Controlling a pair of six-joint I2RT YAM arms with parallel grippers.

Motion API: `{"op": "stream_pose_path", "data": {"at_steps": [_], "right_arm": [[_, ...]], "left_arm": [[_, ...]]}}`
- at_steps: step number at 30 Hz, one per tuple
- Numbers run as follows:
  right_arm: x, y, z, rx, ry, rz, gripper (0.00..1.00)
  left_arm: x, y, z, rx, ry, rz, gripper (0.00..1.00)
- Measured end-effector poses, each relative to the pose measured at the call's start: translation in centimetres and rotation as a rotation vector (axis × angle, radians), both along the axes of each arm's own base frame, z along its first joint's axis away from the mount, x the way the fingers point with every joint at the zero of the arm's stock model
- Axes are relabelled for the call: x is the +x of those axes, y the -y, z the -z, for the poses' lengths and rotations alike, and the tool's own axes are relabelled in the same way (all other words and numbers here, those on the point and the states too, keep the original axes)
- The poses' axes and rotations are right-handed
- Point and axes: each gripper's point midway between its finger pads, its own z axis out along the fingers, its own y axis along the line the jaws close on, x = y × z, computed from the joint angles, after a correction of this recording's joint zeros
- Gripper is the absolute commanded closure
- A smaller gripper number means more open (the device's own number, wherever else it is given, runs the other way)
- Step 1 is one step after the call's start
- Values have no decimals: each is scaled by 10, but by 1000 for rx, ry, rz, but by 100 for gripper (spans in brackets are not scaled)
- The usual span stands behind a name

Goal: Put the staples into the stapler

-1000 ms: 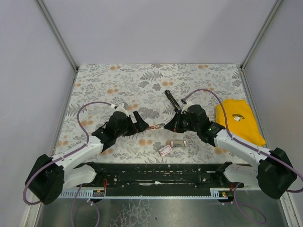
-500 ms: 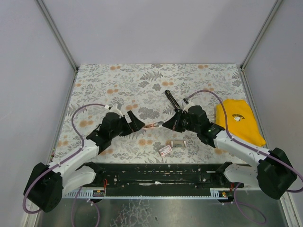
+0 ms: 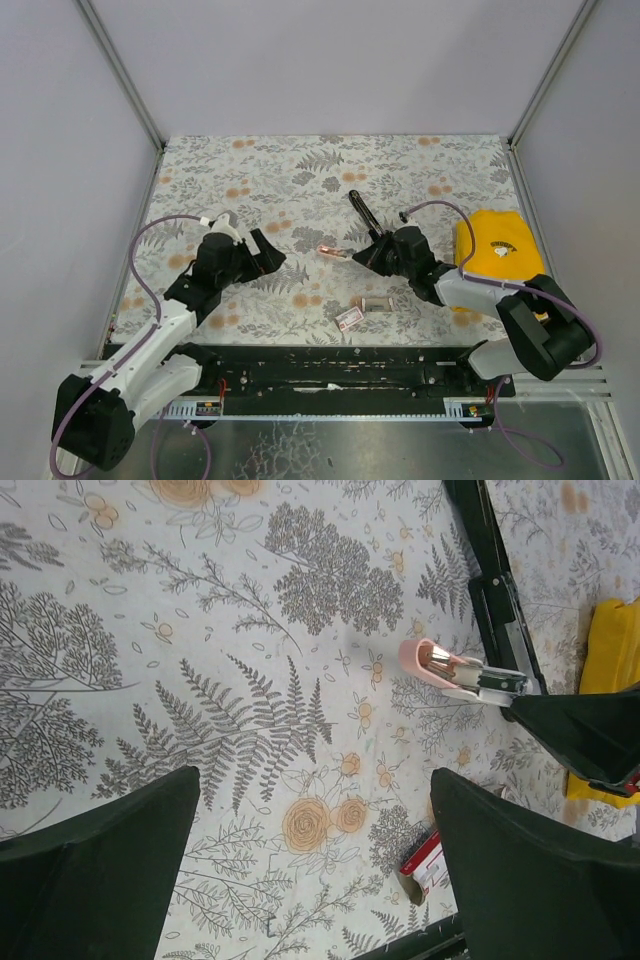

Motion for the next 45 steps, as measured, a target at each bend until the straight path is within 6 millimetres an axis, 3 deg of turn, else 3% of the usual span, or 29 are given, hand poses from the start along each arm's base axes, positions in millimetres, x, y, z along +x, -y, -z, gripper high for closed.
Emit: {"op": "stream_pose_path", "data": {"at_steps": [6,10,12,15,18,23,33,38,45], "right_arm": [[5,4,19,-1,-32,23,100],[1,10,39,-18,-79,33,95],[1,10,40,-7,-81,34,83],[1,10,41,5,-84,33,52],[-4,14,47,-6,-97,32,41],[-10,20,51,-35,-102,28,38],[-22,43,41,-107,-72,38,46],[-29,58,29,-200,-35,15,40],[-35,72,1,-360,6,-83,41]], "left_arm": [[3,-5,-7,24,25,6,3],[3,-7,-4,37,18,7,3],[3,-7,-3,41,16,9,3],[3,-8,-2,45,15,8,3],[4,-9,-2,46,15,4,3],[4,-11,-1,49,10,-1,2],[2,-15,0,80,-7,7,2],[18,-13,-28,117,43,40,2],[56,-6,-86,201,181,108,2]]}}
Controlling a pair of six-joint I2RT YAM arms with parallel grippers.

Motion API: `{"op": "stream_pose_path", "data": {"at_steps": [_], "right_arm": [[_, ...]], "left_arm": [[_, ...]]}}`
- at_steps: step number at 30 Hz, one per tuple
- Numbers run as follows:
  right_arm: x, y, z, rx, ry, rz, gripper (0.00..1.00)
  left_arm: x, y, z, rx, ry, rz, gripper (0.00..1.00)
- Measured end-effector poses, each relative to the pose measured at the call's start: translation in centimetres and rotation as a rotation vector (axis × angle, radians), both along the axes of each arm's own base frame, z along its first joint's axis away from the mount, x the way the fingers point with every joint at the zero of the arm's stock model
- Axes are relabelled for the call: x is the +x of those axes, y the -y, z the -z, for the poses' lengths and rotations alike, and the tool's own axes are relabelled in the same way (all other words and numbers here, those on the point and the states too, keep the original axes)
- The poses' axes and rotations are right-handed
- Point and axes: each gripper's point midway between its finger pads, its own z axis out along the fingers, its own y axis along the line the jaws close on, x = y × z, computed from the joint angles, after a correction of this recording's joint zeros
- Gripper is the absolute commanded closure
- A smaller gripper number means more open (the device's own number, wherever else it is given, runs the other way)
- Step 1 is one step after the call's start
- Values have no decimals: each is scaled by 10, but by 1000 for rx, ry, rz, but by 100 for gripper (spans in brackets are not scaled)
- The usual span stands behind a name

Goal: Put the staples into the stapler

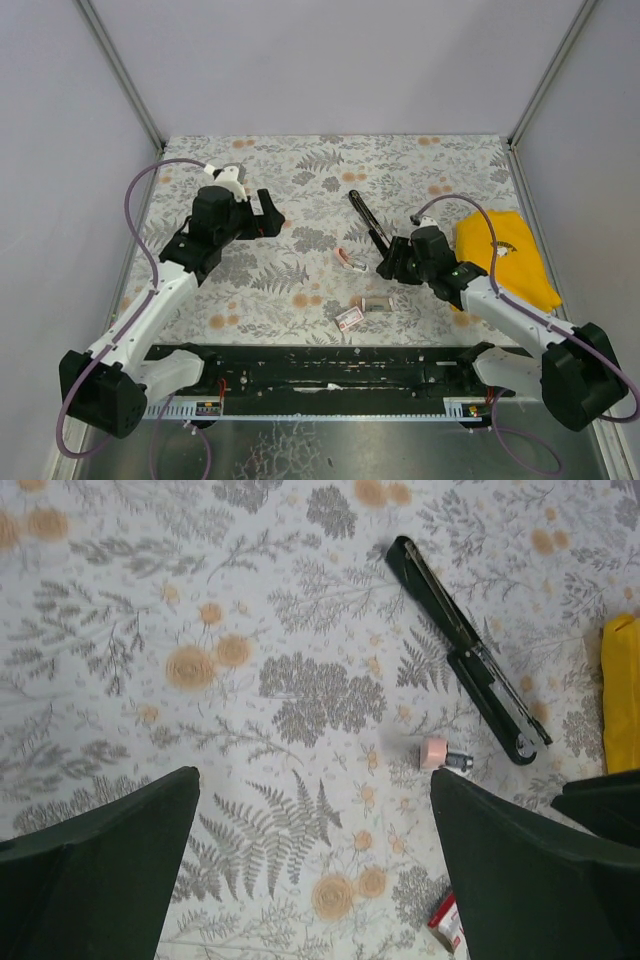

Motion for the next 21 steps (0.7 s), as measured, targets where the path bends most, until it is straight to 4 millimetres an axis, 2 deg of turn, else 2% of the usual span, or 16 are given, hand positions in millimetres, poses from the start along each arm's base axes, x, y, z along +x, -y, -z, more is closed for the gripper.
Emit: {"op": "stream_pose_path", "data": {"at_steps": [3,6,11,17,21], "right_arm": [[-12,1,0,-35,-33,-63,41],[-29,-1,8,-79,-89,-126,40],[-59,-17,18,-204,-165,-259,47],[-57,-32,21,-329,-192,-309,48],[-59,-39,28,-379,-208,-342,48]], "left_arm": [[12,3,-10,17,36,13,2],[16,2,-5,29,40,8,3],[19,-5,3,71,42,-13,3],[16,-18,6,110,58,-60,3],[15,-25,0,122,79,-85,3]]}}
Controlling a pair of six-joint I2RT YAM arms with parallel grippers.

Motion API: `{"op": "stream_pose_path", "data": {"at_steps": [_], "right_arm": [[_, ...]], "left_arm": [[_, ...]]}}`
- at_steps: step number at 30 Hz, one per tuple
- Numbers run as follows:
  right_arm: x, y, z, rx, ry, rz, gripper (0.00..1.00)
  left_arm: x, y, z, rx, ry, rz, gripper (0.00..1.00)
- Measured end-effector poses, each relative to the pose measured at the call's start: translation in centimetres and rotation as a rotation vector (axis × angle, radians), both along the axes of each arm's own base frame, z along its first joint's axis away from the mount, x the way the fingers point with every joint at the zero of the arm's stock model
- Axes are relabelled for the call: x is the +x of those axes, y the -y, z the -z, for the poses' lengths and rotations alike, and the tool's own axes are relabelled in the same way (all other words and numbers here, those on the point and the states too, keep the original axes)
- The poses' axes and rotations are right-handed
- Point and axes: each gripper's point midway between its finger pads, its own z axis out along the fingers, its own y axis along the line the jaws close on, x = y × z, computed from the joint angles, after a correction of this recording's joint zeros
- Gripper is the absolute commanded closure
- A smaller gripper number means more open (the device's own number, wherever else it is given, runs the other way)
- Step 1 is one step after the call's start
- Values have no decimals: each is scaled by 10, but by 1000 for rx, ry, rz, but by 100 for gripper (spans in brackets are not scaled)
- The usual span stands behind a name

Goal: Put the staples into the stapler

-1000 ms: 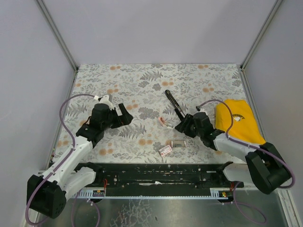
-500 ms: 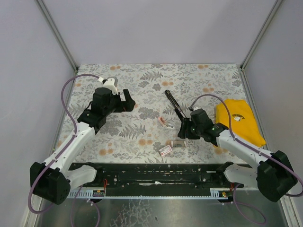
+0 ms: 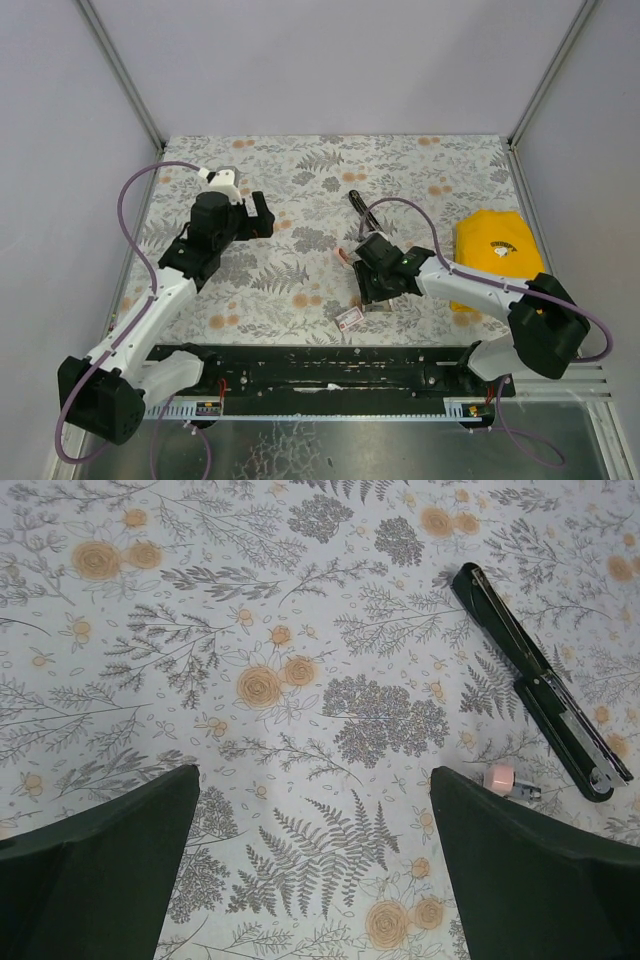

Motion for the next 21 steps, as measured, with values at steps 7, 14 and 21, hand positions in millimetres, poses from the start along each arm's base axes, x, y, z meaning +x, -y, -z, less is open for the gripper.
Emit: {"op": "stream_pose_path", "data": {"at_steps": [7,14,21], "right_arm": [[-7,0,21,-71,-54,-22,48],[-11,-3,29,-103,-69,-43,57],[-8,-8,29,-116,-59,-49,61]], "left_arm": [[-2,-9,-6,17,29,-34,3],[-1,-12,-6,28,32,-46,3],[-1,-12,-6,29,33,-46,3]]}}
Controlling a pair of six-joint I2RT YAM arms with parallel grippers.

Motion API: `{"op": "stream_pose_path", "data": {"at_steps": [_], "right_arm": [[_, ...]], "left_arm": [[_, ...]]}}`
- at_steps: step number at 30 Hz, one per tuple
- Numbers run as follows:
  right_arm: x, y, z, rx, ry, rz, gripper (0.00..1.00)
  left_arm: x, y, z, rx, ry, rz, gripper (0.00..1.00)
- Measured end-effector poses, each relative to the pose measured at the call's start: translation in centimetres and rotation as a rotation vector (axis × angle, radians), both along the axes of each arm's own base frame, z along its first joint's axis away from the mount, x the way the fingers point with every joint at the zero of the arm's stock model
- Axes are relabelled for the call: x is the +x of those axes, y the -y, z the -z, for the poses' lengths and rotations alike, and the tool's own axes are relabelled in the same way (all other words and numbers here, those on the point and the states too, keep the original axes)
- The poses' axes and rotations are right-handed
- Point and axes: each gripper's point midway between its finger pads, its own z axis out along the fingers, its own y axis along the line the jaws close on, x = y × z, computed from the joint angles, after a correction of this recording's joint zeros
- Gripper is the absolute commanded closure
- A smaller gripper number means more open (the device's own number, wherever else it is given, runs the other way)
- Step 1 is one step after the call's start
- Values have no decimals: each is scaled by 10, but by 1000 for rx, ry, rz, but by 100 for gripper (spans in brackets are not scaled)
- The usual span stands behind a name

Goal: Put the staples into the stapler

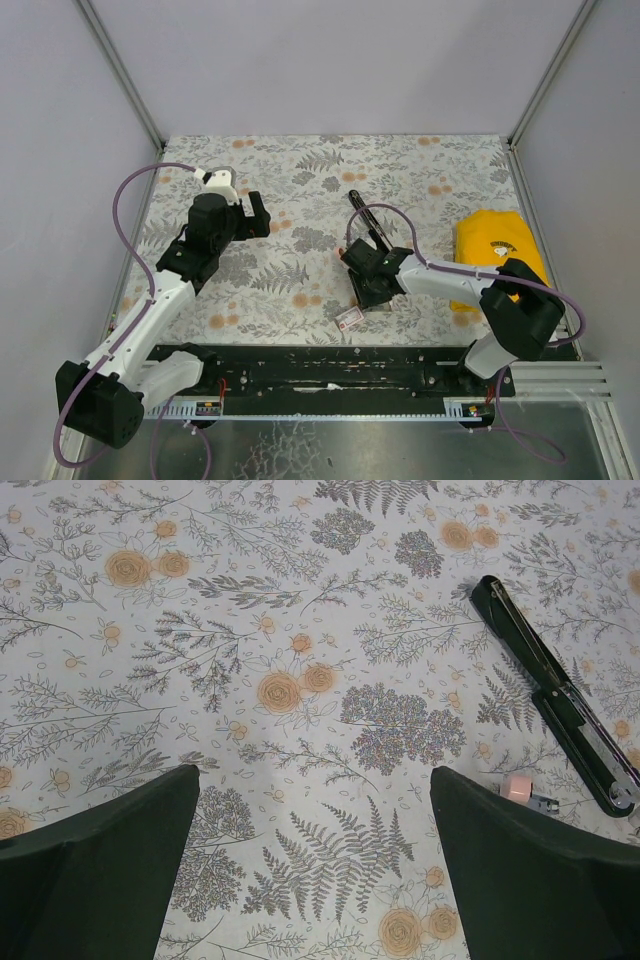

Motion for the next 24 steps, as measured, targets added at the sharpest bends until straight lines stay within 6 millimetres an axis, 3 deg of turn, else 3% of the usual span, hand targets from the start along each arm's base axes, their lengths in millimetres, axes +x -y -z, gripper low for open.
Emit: {"op": "stream_pose_path", "data": {"at_steps": [13,19,24], "right_arm": [[-4,4,4,-50,5,-12,61],[-4,5,5,-68,13,-17,73],[-4,6,5,-73,19,-10,76]], "left_arm": [[0,0,0,0,0,0,3],[0,0,0,0,0,0,3],[0,0,0,0,0,0,3]]}}
